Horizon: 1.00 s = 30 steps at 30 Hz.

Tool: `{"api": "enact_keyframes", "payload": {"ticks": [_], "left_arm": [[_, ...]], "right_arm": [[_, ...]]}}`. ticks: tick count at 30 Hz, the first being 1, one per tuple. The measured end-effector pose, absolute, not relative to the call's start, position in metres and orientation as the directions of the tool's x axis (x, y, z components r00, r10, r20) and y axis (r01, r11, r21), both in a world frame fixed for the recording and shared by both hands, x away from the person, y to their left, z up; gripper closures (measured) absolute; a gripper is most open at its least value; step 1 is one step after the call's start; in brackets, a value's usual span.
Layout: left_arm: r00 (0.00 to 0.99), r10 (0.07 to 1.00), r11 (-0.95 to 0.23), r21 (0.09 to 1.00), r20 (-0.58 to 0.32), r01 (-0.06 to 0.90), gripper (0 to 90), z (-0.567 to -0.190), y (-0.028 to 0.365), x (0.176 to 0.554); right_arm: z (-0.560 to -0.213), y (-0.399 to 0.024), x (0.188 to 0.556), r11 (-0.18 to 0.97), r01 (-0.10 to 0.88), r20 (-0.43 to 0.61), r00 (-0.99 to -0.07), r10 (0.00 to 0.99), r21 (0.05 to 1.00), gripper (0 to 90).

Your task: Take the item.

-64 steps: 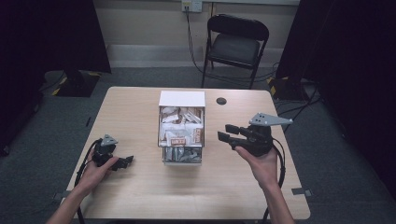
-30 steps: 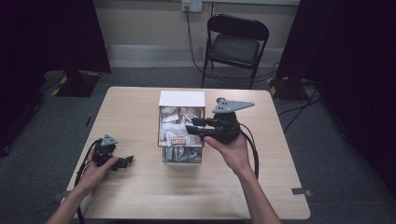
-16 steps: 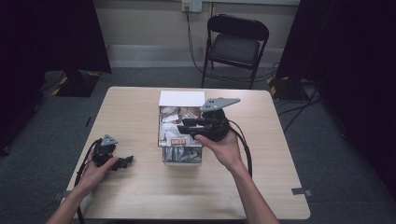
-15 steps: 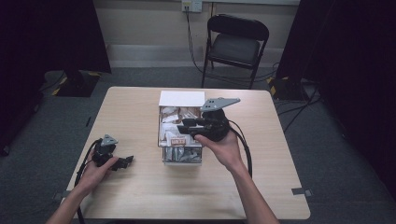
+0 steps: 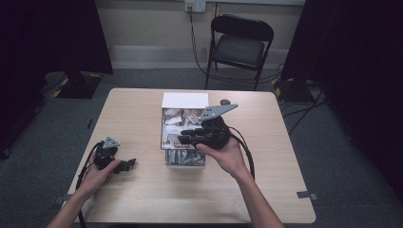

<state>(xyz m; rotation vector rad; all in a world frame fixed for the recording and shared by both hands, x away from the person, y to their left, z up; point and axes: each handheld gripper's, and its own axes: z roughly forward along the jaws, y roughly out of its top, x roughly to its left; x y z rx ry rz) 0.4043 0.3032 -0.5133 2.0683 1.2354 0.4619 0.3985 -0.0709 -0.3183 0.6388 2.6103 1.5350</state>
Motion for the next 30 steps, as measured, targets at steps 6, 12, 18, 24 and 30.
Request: {"api": "enact_keyframes", "payload": {"ticks": [6,12,18,24,30], "left_arm": [[0.488,0.872,-0.323,0.704,-0.038,0.633,0.0,-0.513,0.303,0.404],[0.487,0.872,-0.322,0.704,-0.039,0.633,0.0,-0.513,0.303,0.404],[0.488,0.872,-0.323,0.704,-0.038,0.633,0.0,-0.513,0.303,0.404],[0.488,0.872,-0.323,0.704,-0.039,0.633,0.0,-0.513,0.303,0.404],[0.488,0.872,-0.323,0.704,-0.039,0.633,0.0,-0.513,0.303,0.404]], "right_arm": [[-0.322,-0.068,0.401,0.417,0.331,0.178,-0.914,0.364,0.847,82.0],[-0.323,-0.068,0.401,0.431,0.331,0.175,-0.915,0.363,0.839,88.3],[-0.323,-0.074,0.402,0.402,0.347,0.192,-0.906,0.376,0.847,90.0],[-0.322,-0.077,0.401,0.382,0.345,0.193,-0.904,0.383,0.858,90.0],[-0.322,-0.087,0.398,0.34,0.337,0.193,-0.899,0.394,0.878,90.0]]}}
